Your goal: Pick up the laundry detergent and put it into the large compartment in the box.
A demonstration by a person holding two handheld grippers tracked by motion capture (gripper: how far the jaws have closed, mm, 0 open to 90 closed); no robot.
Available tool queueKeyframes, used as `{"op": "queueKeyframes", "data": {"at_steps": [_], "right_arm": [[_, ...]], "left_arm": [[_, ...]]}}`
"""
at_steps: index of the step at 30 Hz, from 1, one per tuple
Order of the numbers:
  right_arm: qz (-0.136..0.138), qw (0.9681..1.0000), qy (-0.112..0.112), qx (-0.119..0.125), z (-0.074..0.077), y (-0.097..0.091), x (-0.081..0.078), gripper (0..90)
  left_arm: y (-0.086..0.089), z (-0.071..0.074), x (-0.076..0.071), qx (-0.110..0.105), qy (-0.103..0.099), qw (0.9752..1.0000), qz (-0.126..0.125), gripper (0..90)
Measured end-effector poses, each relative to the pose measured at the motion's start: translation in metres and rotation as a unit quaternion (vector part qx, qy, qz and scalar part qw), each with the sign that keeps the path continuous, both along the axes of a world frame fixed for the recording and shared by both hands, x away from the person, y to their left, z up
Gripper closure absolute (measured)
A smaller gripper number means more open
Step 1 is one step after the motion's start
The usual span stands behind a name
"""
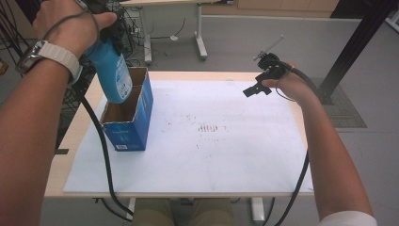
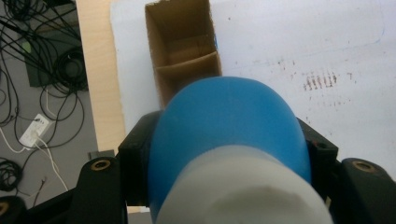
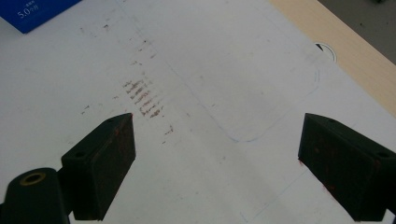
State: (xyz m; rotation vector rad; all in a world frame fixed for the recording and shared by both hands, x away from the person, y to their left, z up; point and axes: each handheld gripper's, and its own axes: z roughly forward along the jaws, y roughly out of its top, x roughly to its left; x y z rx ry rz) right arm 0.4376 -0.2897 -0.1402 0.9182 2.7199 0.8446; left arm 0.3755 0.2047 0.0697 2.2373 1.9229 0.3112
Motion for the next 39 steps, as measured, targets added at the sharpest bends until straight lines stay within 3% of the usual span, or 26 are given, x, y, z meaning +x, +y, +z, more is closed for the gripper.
{"op": "queueKeyframes", "data": {"at_steps": [8, 20, 31, 39], "right_arm": [[-0.001, 1.0, 0.001, -0.002, -0.002, -0.001, 0.002, 10.9], [0.0, 1.0, 0.004, -0.004, -0.004, 0.002, 0.005, 10.9], [-0.001, 1.0, 0.006, -0.006, -0.005, 0.002, 0.007, 10.9], [-0.003, 0.9999, 0.009, -0.008, -0.005, 0.002, 0.008, 10.9]], "left_arm": [[0.002, -0.005, 0.007, 0.004, 0.005, 0.9999, 0.011, 37.4], [0.011, -0.027, 0.021, 0.001, 0.02, 0.9996, 0.021, 37.2], [0.015, -0.039, 0.024, 0.009, 0.015, 0.9995, 0.028, 37.1], [0.016, -0.051, 0.03, 0.008, 0.024, 0.9993, 0.027, 37.1]]}}
